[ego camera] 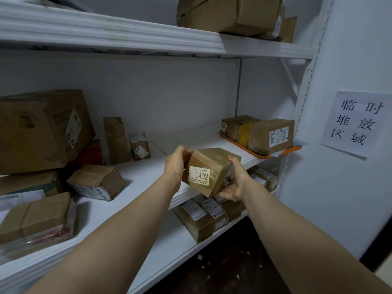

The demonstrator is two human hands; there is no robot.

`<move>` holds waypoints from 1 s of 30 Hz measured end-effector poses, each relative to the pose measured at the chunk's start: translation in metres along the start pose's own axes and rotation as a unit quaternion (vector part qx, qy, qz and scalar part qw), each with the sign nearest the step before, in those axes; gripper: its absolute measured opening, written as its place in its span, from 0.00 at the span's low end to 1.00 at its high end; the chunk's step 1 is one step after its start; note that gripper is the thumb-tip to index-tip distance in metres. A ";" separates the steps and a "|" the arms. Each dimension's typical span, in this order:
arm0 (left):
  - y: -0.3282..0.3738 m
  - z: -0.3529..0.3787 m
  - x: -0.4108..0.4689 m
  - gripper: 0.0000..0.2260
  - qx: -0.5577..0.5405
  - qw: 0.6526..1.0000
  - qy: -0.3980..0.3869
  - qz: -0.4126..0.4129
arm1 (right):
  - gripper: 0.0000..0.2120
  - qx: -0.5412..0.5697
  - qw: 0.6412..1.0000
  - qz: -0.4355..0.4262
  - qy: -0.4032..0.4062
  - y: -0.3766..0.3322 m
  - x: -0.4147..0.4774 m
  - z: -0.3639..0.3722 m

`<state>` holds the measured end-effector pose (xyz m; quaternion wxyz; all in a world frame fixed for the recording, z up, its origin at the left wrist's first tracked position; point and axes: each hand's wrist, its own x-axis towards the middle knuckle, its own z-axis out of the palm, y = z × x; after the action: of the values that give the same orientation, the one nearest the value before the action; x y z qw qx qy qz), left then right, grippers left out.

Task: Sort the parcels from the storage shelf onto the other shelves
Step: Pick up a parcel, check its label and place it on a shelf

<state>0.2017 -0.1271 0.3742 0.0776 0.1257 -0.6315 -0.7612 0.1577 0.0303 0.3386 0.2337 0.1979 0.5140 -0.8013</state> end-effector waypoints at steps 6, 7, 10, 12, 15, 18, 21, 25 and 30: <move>-0.008 0.011 0.005 0.10 0.217 0.971 -0.100 0.002 | 0.34 -0.130 0.985 -0.097 0.054 -0.006 -0.007 -0.005; -0.009 0.016 0.003 0.14 0.257 0.957 -0.138 0.005 | 0.35 -0.133 0.984 -0.111 0.052 -0.006 -0.011 -0.004; -0.019 0.029 0.004 0.43 0.308 0.934 -0.184 -0.010 | 0.50 -0.137 0.981 -0.132 0.045 -0.009 -0.008 -0.008; -0.025 0.035 0.009 0.46 0.287 0.942 -0.171 -0.038 | 0.38 -0.134 0.980 -0.146 0.030 -0.013 -0.015 -0.013; -0.021 0.038 0.005 0.21 0.165 0.965 -0.167 -0.119 | 0.20 -0.114 0.980 -0.166 0.012 -0.017 -0.020 -0.027; -0.017 0.041 0.003 0.14 0.000 0.970 -0.177 -0.165 | 0.17 -0.142 0.979 -0.144 -0.024 -0.019 -0.028 -0.035; -0.018 0.046 0.003 0.14 -0.073 0.969 -0.171 -0.165 | 0.24 -0.168 0.976 -0.123 -0.064 -0.016 -0.031 -0.039; -0.019 0.050 0.004 0.15 -0.048 0.976 -0.144 -0.154 | 0.41 -0.229 0.952 -0.200 -0.032 -0.017 -0.025 -0.044; -0.018 0.067 -0.002 0.15 0.064 0.981 -0.136 -0.125 | 0.57 -0.398 0.865 -0.296 0.077 -0.013 -0.020 -0.044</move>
<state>0.1854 -0.0599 0.3677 -0.1131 0.1041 -0.6630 -0.7326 0.1697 0.0781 0.3415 0.0036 -0.0125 0.8402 -0.5421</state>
